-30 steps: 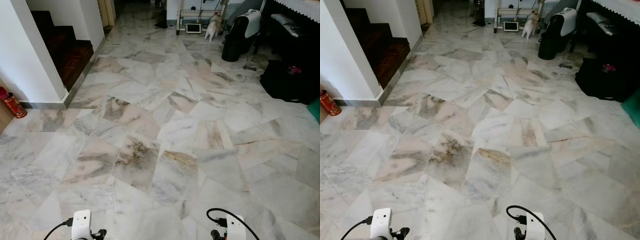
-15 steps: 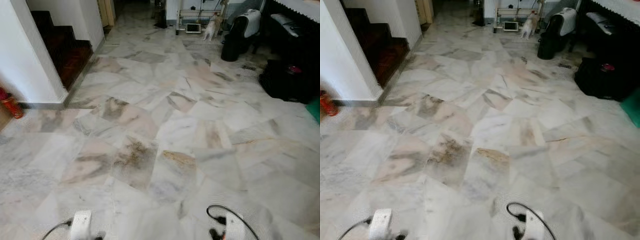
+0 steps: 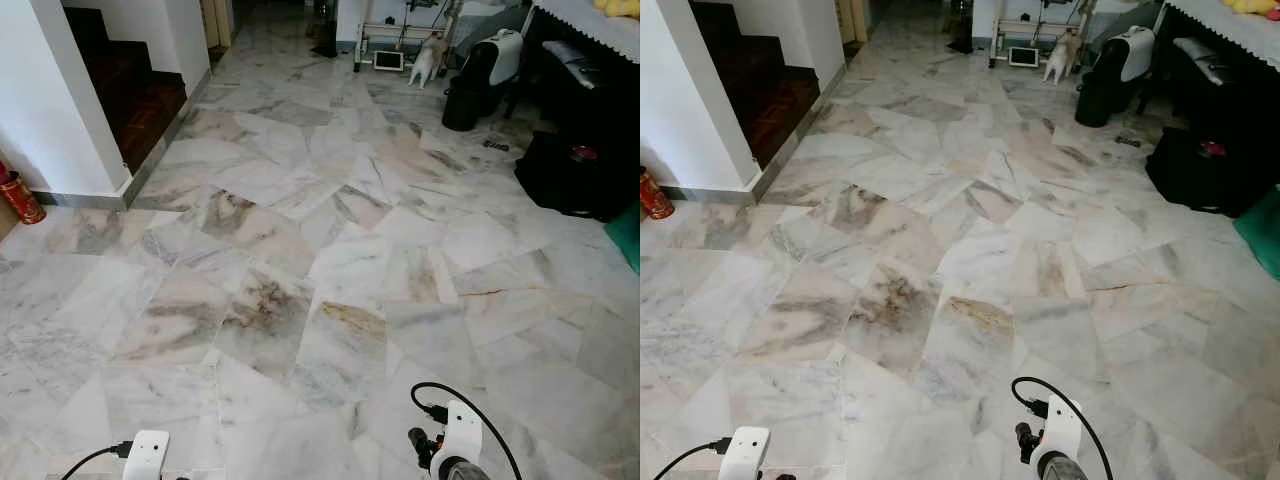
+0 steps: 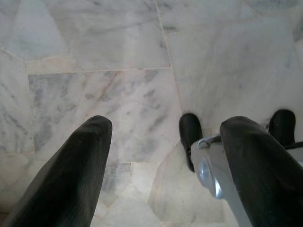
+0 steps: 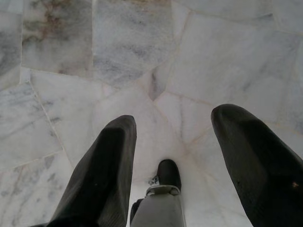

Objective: Move the pillow to the sofa from floor

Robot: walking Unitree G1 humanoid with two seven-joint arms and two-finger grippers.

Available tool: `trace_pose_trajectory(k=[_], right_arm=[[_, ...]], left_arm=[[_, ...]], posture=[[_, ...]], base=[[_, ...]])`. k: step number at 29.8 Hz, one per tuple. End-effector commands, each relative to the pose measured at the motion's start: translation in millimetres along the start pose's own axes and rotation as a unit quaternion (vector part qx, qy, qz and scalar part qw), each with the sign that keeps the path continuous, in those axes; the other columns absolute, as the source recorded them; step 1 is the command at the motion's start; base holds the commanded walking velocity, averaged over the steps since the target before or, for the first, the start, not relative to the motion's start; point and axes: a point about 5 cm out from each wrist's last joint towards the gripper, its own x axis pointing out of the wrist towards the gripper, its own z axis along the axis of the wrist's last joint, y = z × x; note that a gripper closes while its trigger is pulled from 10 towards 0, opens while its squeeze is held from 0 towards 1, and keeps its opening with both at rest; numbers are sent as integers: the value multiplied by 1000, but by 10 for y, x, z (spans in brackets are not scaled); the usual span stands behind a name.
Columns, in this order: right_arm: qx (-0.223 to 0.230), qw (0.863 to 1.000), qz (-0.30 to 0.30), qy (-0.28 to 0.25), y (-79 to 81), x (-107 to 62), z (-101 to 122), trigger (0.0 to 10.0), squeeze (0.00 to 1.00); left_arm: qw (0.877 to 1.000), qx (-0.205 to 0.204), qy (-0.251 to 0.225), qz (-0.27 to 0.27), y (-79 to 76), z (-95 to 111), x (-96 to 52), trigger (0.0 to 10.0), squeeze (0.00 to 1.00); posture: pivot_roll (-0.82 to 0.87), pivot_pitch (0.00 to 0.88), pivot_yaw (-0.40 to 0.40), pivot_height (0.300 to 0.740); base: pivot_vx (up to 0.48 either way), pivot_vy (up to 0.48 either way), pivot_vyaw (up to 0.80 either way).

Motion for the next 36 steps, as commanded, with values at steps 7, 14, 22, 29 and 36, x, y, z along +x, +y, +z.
trace_pose_trajectory(k=[7,14,22,29,36], right_arm=[[14,1000,-10,5,51,7,-15,10000,0],[-2,1000,-15,25,74,17,-18,10000,0],[-6,999,-20,28,38,20,6,10000,0],[3,1000,-22,17,97,23,6,10000,0],[17,999,-46,11,-36,13,35,10000,0]], left_arm=[[1000,-7,-8,8,68,44,-4,10000,0],[999,-41,-20,11,80,72,-3,10000,0],[998,-53,-18,4,39,76,5,10000,0],[999,-42,-15,9,82,79,0,10000,0],[999,-29,-17,-3,-15,90,14,10000,0]], posture=[[-68,0,7,740],[-110,0,19,740],[-95,0,13,740],[-193,0,71,740],[-184,0,34,740]], base=[[0,0,0],[0,0,0],[0,0,0],[0,0,0],[0,0,0]])
